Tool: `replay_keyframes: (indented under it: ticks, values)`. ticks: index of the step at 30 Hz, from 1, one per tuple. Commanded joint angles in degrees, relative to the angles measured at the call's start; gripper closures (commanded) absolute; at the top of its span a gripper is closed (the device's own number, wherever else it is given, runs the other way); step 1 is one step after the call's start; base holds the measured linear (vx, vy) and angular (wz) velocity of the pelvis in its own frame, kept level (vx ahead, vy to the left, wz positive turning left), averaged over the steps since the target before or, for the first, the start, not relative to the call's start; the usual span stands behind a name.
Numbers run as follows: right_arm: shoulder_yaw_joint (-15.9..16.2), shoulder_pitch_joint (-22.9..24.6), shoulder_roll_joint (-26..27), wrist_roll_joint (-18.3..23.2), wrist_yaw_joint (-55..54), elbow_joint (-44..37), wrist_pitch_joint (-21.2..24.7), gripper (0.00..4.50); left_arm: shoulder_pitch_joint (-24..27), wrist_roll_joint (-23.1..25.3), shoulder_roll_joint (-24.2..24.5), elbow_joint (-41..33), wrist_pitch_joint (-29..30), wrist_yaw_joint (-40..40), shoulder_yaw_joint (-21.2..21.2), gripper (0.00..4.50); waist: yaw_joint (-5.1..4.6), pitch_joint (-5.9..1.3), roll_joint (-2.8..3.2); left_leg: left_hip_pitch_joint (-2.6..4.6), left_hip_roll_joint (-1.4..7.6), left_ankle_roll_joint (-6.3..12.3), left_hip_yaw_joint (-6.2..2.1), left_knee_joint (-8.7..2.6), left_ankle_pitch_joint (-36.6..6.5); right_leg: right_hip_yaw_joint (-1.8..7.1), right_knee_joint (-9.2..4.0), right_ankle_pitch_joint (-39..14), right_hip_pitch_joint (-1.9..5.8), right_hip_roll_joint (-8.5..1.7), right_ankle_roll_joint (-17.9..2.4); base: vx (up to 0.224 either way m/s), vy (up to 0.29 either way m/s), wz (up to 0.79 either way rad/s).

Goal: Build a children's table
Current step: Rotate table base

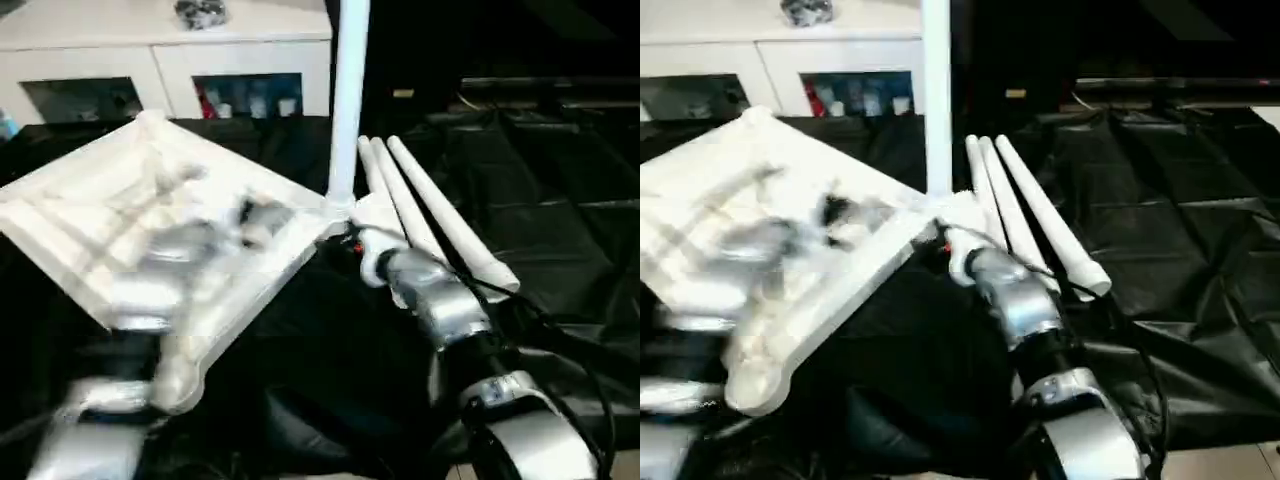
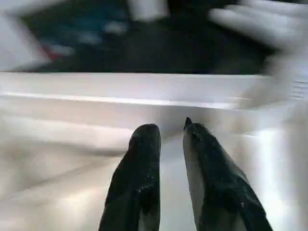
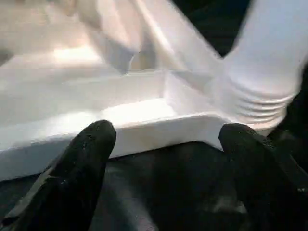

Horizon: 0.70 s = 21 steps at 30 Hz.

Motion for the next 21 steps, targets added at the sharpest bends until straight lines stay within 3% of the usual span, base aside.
replay_keyframes:
  ticks: [1,4,5,6,7,8,9,10,11,12,16,17,18,19,21]
  values:
    - [1.2,0.2,-0.5,-1.8,0.1,-1.4,1.7,0.61,-0.4,1.9,3.9,-3.7,2.9,1.1,2.3,3.51,0.11,-4.15,0.92,2.07,2.98,0.53,-1.72,-4.09,-10.3,2.33,-3.02,-2.9,2.69,-2.98,-13.8,0.000,0.000,0.00]
    - [1.5,0.2,-0.4,-1.5,0.7,-2.1,2.3,0.61,1.1,3.8,7.3,-4.2,3.4,0.8,2.0,3.51,0.21,-4.08,1.02,2.33,2.89,-0.36,-1.66,-4.09,-11.6,2.44,-3.10,-3.3,2.49,-2.95,-13.4,0.000,0.000,0.00]
    - [1.3,0.5,-0.3,-1.2,0.7,-2.7,2.6,0.61,2.2,4.4,8.5,-4.6,3.8,0.4,1.8,3.51,0.34,-4.18,0.40,1.90,2.95,-0.35,-1.81,-4.11,-10.6,2.51,-2.69,-2.6,2.94,-3.21,-13.4,0.000,0.000,0.00]
    - [0.8,0.9,-0.1,-0.6,0.5,-3.2,3.0,0.61,3.4,5.7,9.9,-4.6,3.2,0.6,1.4,3.51,0.23,-4.12,-0.04,1.88,2.99,-0.08,-1.73,-4.22,-10.2,2.50,-2.93,-2.6,2.78,-3.12,-12.9,0.000,0.000,0.00]
    - [0.5,1.4,-0.1,-0.3,0.2,-3.4,2.9,0.61,4.8,7.8,11.8,-4.2,2.1,0.6,0.4,3.51,0.31,-4.14,0.13,1.85,2.95,-0.09,-1.78,-4.14,-9.8,2.54,-2.72,-2.6,2.82,-3.19,-12.8,0.000,0.000,0.00]
    - [0.3,2.5,-0.7,-0.2,-0.2,-3.4,2.2,0.61,6.7,8.5,13.4,-3.6,1.7,2.0,1.7,3.51,0.34,-4.13,-0.16,1.84,2.97,0.12,-1.72,-4.16,-9.8,2.59,-2.90,-3.0,2.72,-3.26,-12.4,0.000,0.000,0.00]
    - [0.3,2.6,-0.7,-0.2,-0.2,-3.4,2.2,0.61,6.8,8.5,13.5,-3.6,1.7,2.1,1.8,3.51,0.41,-4.12,0.41,1.96,2.97,-0.29,-1.77,-4.26,-10.5,2.57,-2.93,-4.0,2.53,-3.24,-12.1,0.000,0.000,0.00]
    - [-0.1,3.2,-1.2,0.2,0.0,-3.8,1.9,0.61,8.1,8.5,14.6,-3.2,2.0,2.5,2.7,3.51,0.32,-4.09,0.35,2.01,2.94,-0.59,-1.75,-4.34,-11.0,2.57,-3.04,-4.3,2.49,-3.13,-11.9,0.000,0.000,0.00]
    - [-0.2,3.2,-2.2,0.2,0.6,-3.8,1.7,0.61,9.8,8.7,16.4,-2.7,3.5,2.8,3.0,3.68,0.33,-4.17,0.66,2.29,2.96,-1.44,-1.74,-4.33,-11.9,2.51,-3.10,-3.8,2.28,-2.92,-11.8,0.000,0.000,0.00]
    - [-0.6,2.9,-2.6,0.2,0.5,-3.4,1.7,0.61,10.4,8.8,17.2,-2.3,3.8,2.5,3.1,3.68,0.33,-4.15,0.10,2.20,2.83,-1.68,-1.74,-4.40,-12.2,2.49,-2.95,-3.7,2.41,-2.80,-11.9,0.000,0.000,0.00]
    - [-1.3,2.0,-3.3,0.0,0.9,-0.9,2.2,0.61,13.4,10.3,20.6,-1.0,6.3,-0.2,1.1,3.90,0.43,-3.96,0.47,2.27,2.84,-2.19,-1.82,-4.56,-14.3,2.64,-3.14,-6.3,2.21,-3.08,-12.0,0.000,0.000,0.00]
    - [-1.1,1.9,-3.5,-0.2,1.0,-0.5,2.4,0.89,13.8,10.6,20.9,-1.1,7.1,-0.4,1.0,4.04,0.24,-3.88,-0.42,2.29,2.87,-2.06,-1.70,-4.60,-14.6,2.67,-3.33,-6.8,2.13,-3.01,-12.0,0.000,0.000,0.00]
    - [-0.9,1.8,-3.8,-0.4,1.1,0.4,2.2,0.97,14.3,10.5,21.6,-1.2,8.2,-1.8,0.5,4.08,0.45,-3.92,-0.05,2.33,2.88,-2.07,-1.79,-4.53,-14.6,2.78,-3.25,-7.5,2.16,-3.28,-12.2,0.000,0.000,0.00]
    - [-0.9,1.8,-3.8,-0.4,1.1,0.7,2.1,0.97,14.4,10.4,21.6,-1.2,8.4,-2.2,0.5,4.14,0.41,-3.86,-0.72,2.32,2.94,-1.89,-1.70,-4.55,-14.6,2.82,-3.44,-8.0,2.09,-3.31,-12.2,0.000,0.000,0.00]
    - [-0.8,1.7,-3.5,0.5,1.9,2.2,1.3,1.09,15.5,8.6,22.0,-1.8,9.8,-5.8,-0.6,4.34,0.64,-3.82,-0.60,2.36,3.05,-2.31,-1.86,-4.65,-14.8,2.85,-3.37,-9.0,2.00,-3.48,-12.1,0.000,0.000,0.00]
